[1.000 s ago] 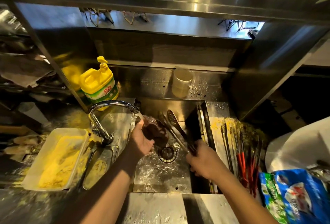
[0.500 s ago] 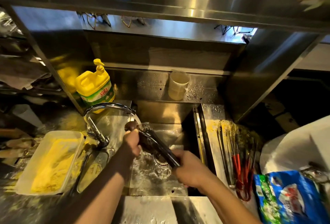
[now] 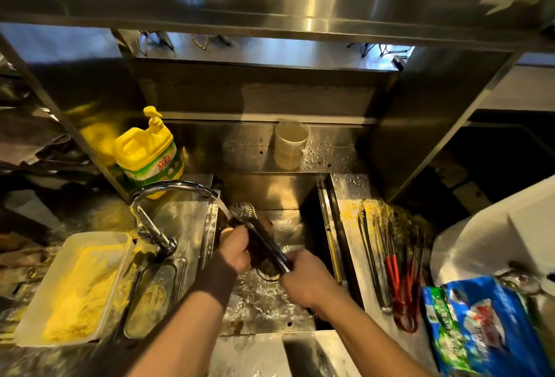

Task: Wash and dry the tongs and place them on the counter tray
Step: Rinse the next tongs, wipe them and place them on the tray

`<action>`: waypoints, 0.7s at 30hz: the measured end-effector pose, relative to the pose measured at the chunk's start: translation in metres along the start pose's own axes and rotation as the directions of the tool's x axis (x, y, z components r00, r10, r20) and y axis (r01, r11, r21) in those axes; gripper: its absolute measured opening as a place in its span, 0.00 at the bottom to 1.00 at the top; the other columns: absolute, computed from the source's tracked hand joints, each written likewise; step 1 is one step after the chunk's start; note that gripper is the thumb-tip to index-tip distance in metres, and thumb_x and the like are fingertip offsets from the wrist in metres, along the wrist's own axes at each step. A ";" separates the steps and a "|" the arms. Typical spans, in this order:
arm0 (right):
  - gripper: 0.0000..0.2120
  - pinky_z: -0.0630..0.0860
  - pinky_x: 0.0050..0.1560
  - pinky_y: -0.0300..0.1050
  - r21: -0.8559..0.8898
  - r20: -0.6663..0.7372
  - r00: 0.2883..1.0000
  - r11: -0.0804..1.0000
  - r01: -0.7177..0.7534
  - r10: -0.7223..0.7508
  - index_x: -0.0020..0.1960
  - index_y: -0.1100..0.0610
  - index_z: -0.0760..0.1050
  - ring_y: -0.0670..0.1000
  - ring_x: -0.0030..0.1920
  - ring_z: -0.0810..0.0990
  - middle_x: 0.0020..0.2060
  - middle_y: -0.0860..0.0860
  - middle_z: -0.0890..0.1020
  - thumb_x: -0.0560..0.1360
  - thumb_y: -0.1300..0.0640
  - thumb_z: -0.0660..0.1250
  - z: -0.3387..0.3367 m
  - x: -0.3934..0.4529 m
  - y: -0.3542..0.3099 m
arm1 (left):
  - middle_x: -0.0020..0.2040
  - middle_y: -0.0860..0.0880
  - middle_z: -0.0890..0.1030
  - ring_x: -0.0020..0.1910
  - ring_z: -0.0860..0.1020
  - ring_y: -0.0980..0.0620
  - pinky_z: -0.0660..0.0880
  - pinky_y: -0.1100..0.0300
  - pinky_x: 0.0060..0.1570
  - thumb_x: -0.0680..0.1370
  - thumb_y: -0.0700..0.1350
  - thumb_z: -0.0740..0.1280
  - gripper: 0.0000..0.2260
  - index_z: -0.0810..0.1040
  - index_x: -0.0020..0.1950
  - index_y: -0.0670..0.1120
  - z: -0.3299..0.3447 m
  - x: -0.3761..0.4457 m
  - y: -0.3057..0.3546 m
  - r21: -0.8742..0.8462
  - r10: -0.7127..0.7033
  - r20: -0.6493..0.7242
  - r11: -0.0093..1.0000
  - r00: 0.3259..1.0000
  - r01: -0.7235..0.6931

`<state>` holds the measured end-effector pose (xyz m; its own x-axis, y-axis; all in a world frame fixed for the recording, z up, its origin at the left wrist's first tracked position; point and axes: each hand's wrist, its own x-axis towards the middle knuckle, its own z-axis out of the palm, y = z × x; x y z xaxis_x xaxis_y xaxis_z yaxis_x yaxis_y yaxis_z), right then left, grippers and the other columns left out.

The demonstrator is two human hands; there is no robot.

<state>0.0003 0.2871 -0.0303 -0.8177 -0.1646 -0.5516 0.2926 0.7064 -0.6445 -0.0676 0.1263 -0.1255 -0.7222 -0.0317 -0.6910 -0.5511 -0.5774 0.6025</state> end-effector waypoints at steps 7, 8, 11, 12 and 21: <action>0.07 0.71 0.23 0.39 -0.016 -0.007 1.000 1.000 -0.004 0.004 0.42 0.51 0.74 0.48 0.29 0.78 0.36 0.52 0.81 0.71 0.63 0.63 -0.004 -0.004 0.002 | 0.37 0.45 0.82 0.35 0.81 0.49 0.77 0.54 0.40 0.81 0.41 0.60 0.08 0.75 0.43 0.45 -0.001 0.001 -0.001 0.131 0.061 -0.031 0.990 0.998 -0.056; 0.08 0.71 0.23 0.39 -0.022 0.007 1.000 1.000 -0.005 0.005 0.41 0.50 0.73 0.48 0.29 0.79 0.37 0.52 0.81 0.71 0.63 0.63 -0.003 -0.005 0.002 | 0.36 0.47 0.81 0.35 0.79 0.49 0.76 0.56 0.37 0.82 0.41 0.57 0.10 0.72 0.42 0.47 -0.002 0.003 0.000 0.153 0.089 -0.099 0.985 0.991 -0.073; 0.08 0.71 0.24 0.39 0.006 -0.011 1.000 1.000 -0.010 0.010 0.45 0.51 0.75 0.49 0.30 0.78 0.36 0.52 0.81 0.71 0.63 0.63 -0.008 -0.005 0.002 | 0.36 0.47 0.79 0.36 0.75 0.50 0.75 0.58 0.32 0.82 0.41 0.58 0.10 0.71 0.42 0.48 -0.001 0.001 -0.002 0.201 0.126 -0.159 0.975 0.979 -0.093; 0.08 0.71 0.24 0.40 0.008 -0.017 1.000 1.000 -0.010 0.010 0.46 0.53 0.77 0.49 0.30 0.78 0.36 0.52 0.81 0.71 0.63 0.63 -0.008 -0.004 0.002 | 0.38 0.47 0.77 0.36 0.75 0.50 0.75 0.57 0.33 0.82 0.41 0.59 0.09 0.71 0.42 0.48 -0.002 0.000 -0.003 0.207 0.128 -0.171 0.974 0.977 -0.092; 0.10 0.73 0.27 0.42 -0.006 0.011 1.000 1.000 0.002 -0.002 0.48 0.55 0.79 0.51 0.32 0.80 0.39 0.55 0.83 0.69 0.62 0.63 0.000 -0.001 -0.007 | 0.42 0.42 0.82 0.40 0.82 0.44 0.79 0.55 0.41 0.65 0.42 0.77 0.10 0.82 0.43 0.41 -0.008 -0.008 0.008 0.134 0.026 0.116 0.990 0.993 -0.042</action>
<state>-0.0007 0.2824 -0.0253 -0.8129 -0.1734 -0.5560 0.2882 0.7099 -0.6426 -0.0628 0.1156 -0.1179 -0.7801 0.0483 -0.6237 -0.5714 -0.4611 0.6789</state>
